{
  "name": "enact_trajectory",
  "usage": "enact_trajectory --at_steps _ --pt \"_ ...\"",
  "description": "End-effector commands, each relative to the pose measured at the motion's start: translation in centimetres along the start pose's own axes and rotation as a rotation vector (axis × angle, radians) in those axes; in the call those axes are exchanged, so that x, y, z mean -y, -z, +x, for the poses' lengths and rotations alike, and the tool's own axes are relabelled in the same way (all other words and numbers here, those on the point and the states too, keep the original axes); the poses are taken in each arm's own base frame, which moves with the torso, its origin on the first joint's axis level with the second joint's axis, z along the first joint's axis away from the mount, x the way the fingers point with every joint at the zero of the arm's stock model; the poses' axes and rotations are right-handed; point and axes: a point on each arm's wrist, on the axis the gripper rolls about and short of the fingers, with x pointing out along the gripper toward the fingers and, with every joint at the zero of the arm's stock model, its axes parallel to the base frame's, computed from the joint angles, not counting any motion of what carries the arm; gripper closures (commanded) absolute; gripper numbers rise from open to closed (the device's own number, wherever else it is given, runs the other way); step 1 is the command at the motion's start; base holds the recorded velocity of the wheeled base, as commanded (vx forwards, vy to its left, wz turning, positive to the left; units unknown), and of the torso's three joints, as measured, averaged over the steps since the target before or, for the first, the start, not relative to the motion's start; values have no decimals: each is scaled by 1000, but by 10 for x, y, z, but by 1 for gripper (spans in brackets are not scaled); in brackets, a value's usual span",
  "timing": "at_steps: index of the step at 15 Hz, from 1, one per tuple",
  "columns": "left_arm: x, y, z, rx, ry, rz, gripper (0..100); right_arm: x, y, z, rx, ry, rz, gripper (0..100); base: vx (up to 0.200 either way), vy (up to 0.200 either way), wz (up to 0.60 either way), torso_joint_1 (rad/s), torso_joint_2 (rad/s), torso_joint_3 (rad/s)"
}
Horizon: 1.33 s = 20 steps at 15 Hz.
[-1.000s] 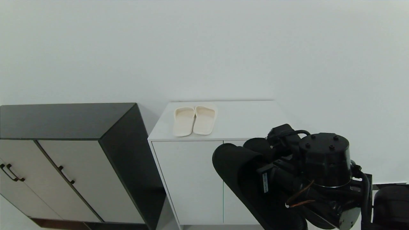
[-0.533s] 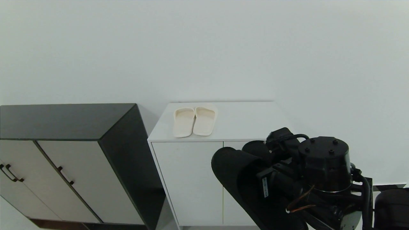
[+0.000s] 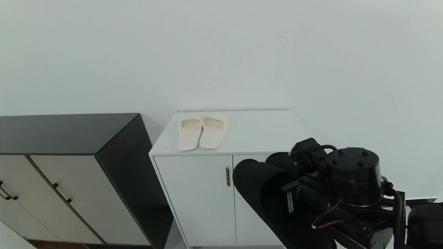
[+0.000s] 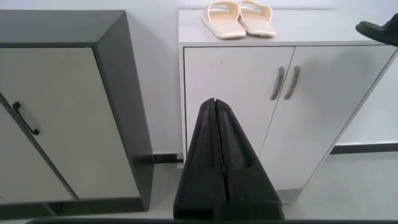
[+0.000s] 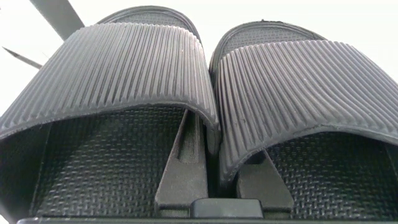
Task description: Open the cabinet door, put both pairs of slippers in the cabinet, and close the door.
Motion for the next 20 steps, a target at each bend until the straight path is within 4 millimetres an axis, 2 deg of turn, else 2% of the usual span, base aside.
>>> enact_trajectory --at_steps 1,8,19,20 --pt "0 0 0 1 0 0 100 -1 1 1 -2 -2 -1 100 0 0 0 0 0 0" --pt "0 0 0 -1 0 0 100 0 3 0 -11 -2 -5 100 0 0 0 -16 34 17" --pt "0 0 0 1 -18 6 100 -1 6 2 -20 -1 -8 100 0 0 0 -204 473 263" --pt "0 0 0 1 -17 6 0 -1 7 4 -26 1 -10 100 0 0 0 -222 540 320"
